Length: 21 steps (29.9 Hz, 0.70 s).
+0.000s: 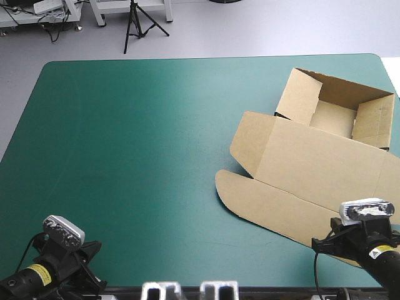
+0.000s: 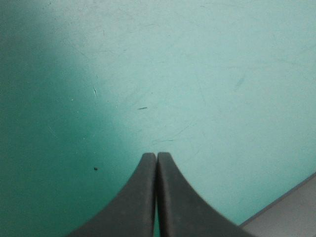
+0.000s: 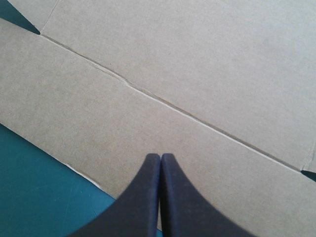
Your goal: Fold the box
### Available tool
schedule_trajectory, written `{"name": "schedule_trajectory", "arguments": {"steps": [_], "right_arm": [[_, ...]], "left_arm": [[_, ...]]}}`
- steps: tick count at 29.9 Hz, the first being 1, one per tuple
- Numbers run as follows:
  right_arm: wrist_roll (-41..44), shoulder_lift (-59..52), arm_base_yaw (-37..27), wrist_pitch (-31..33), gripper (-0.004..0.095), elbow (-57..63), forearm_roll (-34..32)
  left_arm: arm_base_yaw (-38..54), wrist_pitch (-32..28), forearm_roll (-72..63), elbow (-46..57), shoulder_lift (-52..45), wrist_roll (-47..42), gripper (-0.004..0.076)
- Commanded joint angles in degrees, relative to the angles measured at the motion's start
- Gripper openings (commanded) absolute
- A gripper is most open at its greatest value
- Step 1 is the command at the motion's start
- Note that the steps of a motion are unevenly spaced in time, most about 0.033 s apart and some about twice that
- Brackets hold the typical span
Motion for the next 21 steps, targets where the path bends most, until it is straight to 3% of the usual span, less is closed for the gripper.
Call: {"name": "schedule_trajectory", "arguments": {"steps": [1, 21], "right_arm": [[-0.63, 0.33, -0.11, -3.23, -0.0018, -1.43, 0.85], [-0.72, 0.33, -0.11, -3.23, -0.0018, -1.43, 0.85]], "left_arm": [[-0.17, -2.84, -0.9, -1.26, 0.71, -0.33, -0.0009], [-0.17, -2.84, -1.15, -1.26, 0.71, 0.31, -0.0009]]}}
